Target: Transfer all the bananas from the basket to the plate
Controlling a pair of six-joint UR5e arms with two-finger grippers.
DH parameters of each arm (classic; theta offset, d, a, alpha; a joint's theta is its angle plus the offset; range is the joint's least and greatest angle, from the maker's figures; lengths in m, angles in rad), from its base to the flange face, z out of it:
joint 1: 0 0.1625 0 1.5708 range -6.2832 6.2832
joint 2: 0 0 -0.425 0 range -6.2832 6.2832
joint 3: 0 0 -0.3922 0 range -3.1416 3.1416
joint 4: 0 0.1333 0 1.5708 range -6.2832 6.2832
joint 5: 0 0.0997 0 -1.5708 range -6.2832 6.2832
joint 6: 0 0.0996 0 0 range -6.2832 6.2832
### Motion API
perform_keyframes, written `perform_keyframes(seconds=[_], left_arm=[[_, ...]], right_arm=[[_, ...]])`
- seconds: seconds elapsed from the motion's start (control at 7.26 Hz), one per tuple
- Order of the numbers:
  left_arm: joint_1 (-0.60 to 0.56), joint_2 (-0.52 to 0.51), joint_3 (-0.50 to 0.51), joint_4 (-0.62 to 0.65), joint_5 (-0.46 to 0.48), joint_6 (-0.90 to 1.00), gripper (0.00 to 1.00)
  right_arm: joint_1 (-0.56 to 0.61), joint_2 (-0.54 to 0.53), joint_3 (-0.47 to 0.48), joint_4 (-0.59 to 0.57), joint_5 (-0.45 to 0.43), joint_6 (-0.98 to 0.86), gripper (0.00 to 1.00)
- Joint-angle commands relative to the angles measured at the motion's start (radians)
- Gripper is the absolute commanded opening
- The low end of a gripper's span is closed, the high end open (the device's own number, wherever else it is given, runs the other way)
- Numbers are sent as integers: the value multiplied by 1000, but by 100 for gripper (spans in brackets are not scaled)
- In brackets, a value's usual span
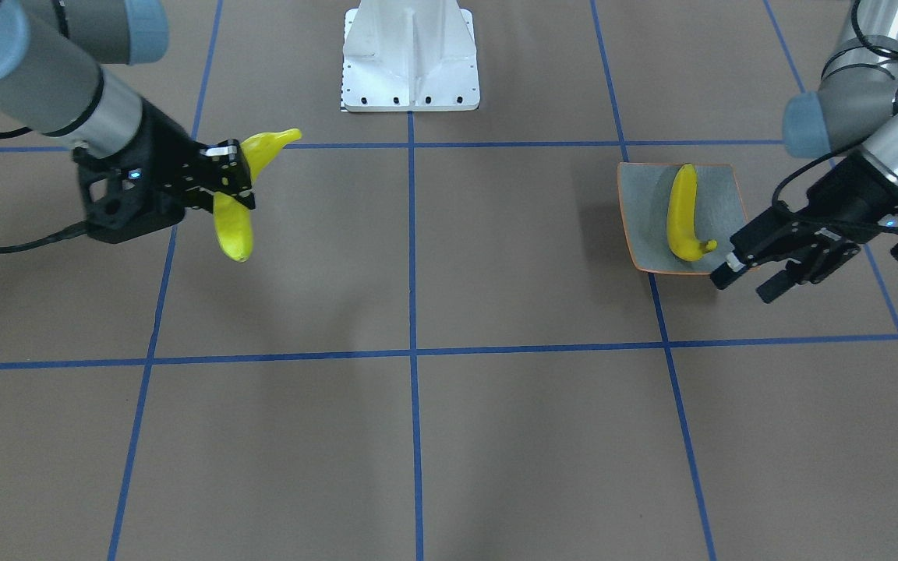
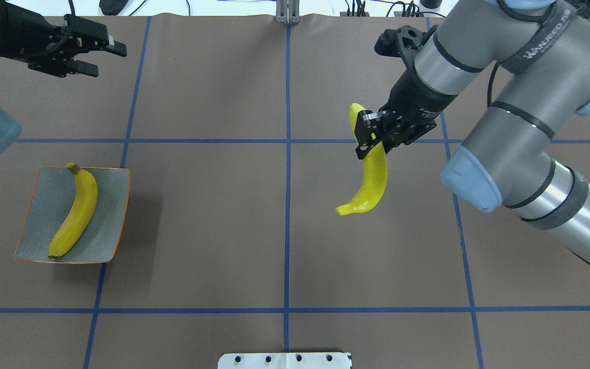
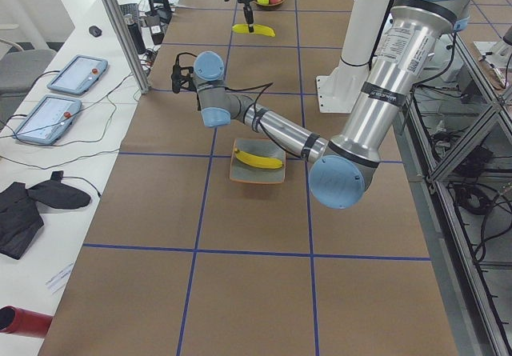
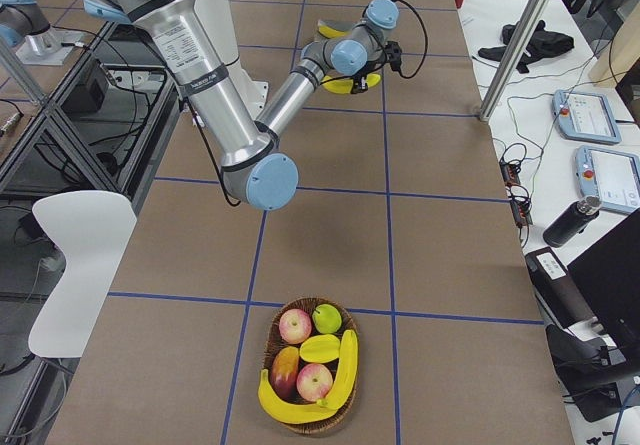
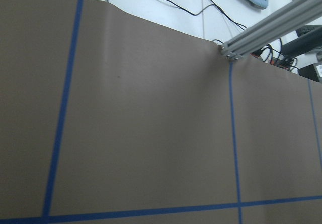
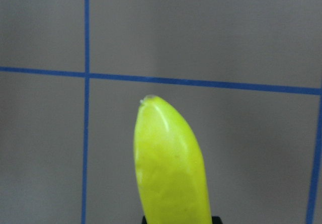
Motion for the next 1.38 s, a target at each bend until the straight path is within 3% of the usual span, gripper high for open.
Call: perform_keyframes(seconds=[0.0, 0.14, 0.41, 0.69, 0.96, 1.24], left_arm=[[60, -24, -1, -80, 20, -36, 100], [106, -47, -4, -103, 44, -91, 100], [258, -41, 5, -312, 286, -296, 100], [281, -43, 2, -331, 313, -410, 100], [372, -50, -3, -396, 440, -554, 99], [424, -84, -6, -396, 492, -596, 99]], right_arm=[[-90, 81, -13, 6, -38, -2, 0], [-123, 92, -22, 44, -72, 8, 0], [-147, 97, -24, 92, -100, 17, 0], [-147, 100, -28, 93, -100, 15, 0], [-147, 100, -40, 97, -100, 17, 0], [-147, 100, -40, 98, -98, 17, 0]])
